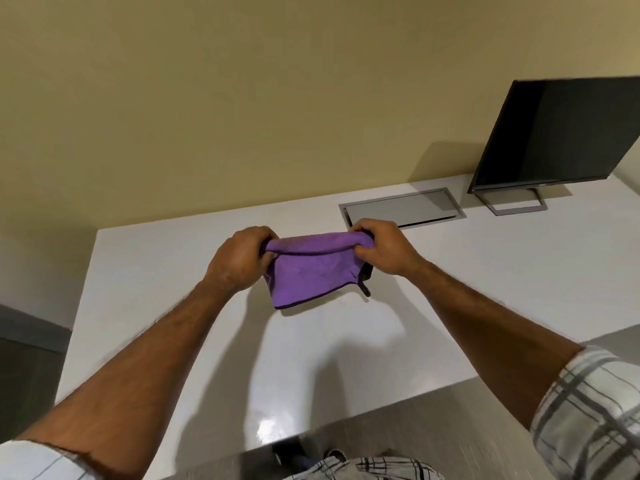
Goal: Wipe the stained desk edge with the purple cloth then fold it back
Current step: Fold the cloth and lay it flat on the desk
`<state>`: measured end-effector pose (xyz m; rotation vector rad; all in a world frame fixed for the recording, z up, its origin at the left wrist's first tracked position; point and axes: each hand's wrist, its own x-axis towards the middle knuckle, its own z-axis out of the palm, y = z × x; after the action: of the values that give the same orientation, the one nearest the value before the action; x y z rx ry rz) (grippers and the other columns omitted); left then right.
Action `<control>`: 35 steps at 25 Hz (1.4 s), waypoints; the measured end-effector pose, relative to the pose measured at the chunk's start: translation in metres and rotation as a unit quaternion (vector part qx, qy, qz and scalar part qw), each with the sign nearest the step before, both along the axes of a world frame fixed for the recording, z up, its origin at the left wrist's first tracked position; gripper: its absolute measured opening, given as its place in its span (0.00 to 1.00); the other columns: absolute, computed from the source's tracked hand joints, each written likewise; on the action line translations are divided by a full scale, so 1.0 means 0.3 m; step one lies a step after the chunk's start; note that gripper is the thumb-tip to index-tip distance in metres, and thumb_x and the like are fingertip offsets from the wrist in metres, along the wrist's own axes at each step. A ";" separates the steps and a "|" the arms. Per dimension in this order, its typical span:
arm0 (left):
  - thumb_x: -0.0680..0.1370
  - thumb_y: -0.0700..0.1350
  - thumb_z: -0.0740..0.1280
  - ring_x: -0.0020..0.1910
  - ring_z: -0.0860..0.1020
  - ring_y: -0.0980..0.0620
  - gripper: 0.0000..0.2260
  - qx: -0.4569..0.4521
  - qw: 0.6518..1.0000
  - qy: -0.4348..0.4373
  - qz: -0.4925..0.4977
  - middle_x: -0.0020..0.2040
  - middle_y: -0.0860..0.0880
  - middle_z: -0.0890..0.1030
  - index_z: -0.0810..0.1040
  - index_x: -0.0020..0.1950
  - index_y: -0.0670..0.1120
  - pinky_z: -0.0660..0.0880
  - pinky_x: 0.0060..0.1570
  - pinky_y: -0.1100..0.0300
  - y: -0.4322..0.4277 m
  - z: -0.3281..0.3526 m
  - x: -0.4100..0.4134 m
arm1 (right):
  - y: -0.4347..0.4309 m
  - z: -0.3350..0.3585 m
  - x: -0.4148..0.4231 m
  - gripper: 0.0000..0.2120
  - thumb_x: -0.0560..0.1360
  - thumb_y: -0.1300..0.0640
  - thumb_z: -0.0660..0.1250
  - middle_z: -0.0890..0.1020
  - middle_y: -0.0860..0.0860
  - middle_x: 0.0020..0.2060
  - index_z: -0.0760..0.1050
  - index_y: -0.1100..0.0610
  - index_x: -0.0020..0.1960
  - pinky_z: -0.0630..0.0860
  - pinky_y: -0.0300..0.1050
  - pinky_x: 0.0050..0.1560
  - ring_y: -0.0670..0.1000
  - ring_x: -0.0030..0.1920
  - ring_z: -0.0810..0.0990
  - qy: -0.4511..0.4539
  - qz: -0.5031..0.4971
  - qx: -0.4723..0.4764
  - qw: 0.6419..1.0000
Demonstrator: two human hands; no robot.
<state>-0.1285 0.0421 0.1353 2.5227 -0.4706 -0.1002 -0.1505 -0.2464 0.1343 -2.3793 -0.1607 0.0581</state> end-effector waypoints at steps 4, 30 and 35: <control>0.72 0.39 0.65 0.44 0.78 0.46 0.08 -0.032 0.998 0.056 0.000 0.46 0.49 0.82 0.79 0.49 0.46 0.76 0.44 0.52 -0.002 -0.044 0.176 | -0.009 -0.027 0.163 0.12 0.72 0.66 0.70 0.82 0.49 0.47 0.80 0.58 0.55 0.75 0.34 0.45 0.46 0.45 0.79 0.032 -0.019 0.001 0.999; 0.78 0.65 0.56 0.81 0.46 0.43 0.36 0.209 0.971 0.117 -0.006 0.82 0.45 0.45 0.49 0.81 0.50 0.47 0.78 0.43 -0.234 -0.697 0.536 | 0.063 -0.652 0.678 0.34 0.81 0.42 0.59 0.49 0.56 0.81 0.53 0.53 0.81 0.47 0.52 0.80 0.57 0.81 0.49 0.094 0.127 -0.256 0.954; 0.78 0.67 0.53 0.81 0.39 0.44 0.39 0.247 0.959 0.141 -0.013 0.82 0.46 0.38 0.39 0.80 0.51 0.43 0.78 0.41 -0.246 -0.718 0.504 | 0.096 -0.714 0.624 0.36 0.82 0.37 0.50 0.39 0.54 0.81 0.39 0.50 0.81 0.43 0.56 0.79 0.57 0.81 0.40 0.140 0.143 -0.313 0.928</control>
<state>0.0227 -0.0317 -0.0801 2.9174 -0.3971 -0.6514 0.0368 -0.2177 -0.0800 -2.9205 -0.3998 0.6777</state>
